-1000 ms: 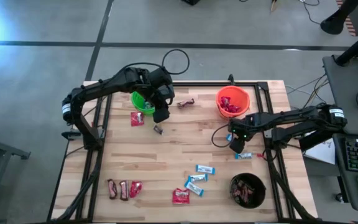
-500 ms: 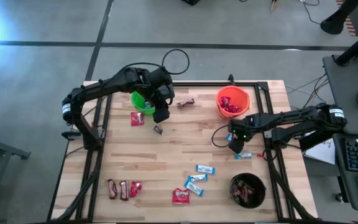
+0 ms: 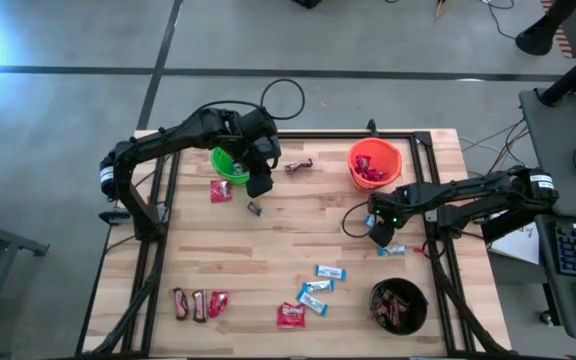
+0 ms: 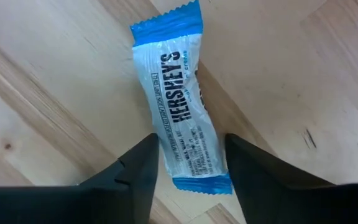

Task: Sort candy
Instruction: Put the white candy into the green bucket

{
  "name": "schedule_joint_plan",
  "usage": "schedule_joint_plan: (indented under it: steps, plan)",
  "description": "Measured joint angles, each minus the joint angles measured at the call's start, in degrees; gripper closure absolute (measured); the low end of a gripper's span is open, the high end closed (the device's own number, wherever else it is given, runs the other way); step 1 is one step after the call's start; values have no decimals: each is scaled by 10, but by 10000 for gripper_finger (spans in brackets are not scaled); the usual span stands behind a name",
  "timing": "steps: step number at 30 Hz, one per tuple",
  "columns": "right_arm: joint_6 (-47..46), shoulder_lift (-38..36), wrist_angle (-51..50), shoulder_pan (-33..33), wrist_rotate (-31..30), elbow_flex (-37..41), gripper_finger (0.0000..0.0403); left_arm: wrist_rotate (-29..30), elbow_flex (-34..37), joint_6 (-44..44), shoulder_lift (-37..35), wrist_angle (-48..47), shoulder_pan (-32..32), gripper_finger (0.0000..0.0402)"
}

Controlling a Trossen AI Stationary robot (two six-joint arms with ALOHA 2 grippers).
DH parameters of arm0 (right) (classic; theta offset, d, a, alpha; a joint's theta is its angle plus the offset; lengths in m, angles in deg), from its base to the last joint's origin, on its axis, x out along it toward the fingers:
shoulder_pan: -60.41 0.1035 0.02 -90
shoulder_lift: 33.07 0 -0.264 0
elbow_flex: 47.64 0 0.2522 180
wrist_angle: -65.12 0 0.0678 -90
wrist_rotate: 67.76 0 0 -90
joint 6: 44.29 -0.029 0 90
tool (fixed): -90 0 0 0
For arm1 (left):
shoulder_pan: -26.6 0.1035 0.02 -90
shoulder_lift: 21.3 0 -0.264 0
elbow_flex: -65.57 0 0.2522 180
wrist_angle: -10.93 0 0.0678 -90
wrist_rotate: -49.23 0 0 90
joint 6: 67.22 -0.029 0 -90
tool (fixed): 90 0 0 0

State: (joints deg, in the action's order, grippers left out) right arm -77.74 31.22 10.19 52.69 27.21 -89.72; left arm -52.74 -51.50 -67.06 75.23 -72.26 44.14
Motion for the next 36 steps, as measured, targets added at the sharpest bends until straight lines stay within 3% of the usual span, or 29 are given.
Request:
schedule_joint_plan:
  steps: [9,12,25,36]
  plan:
    - [-27,-1,0,0,4,-1,355,0,0,0,0,0,0,262]
    - [-28,-1,0,0,6,-1,378,0,0,0,0,0,0,262]
    - [-27,-1,-8,1,30,-46,391,10,0,-8,0,0,0,262]
    - [6,-1,-37,1,30,-171,391,24,0,-9,0,30,0,262]
